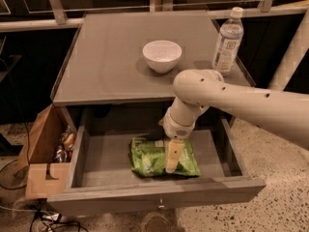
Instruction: Pick green rice chip bag from top drawer and place on counter
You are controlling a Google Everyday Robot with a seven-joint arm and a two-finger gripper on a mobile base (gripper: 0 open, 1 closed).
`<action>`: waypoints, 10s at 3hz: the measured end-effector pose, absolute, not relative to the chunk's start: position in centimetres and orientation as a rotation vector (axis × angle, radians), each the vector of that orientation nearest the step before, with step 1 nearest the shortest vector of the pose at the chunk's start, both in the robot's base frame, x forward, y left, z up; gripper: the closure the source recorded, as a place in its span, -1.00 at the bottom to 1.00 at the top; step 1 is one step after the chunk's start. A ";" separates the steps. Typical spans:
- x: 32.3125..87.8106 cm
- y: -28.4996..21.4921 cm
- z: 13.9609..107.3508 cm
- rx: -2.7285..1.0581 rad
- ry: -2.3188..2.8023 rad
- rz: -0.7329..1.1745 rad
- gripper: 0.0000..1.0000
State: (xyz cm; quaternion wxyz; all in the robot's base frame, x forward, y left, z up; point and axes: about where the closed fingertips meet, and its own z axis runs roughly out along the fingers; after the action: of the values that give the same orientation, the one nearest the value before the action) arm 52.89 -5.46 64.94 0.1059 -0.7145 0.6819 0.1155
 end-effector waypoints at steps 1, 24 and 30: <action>52.4 -5.5 63.9 -2.101 2.035 0.367 -1.00; 49.2 7.6 90.5 -2.104 1.714 0.486 1.00; 55.7 12.7 89.5 -2.149 1.561 0.638 1.00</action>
Offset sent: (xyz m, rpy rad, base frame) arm -0.0151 0.0025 -0.0301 -0.0089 0.0696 -0.0435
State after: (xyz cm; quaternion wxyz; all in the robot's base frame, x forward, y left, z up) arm 55.65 12.68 89.49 0.2035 -0.7703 0.5594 0.2288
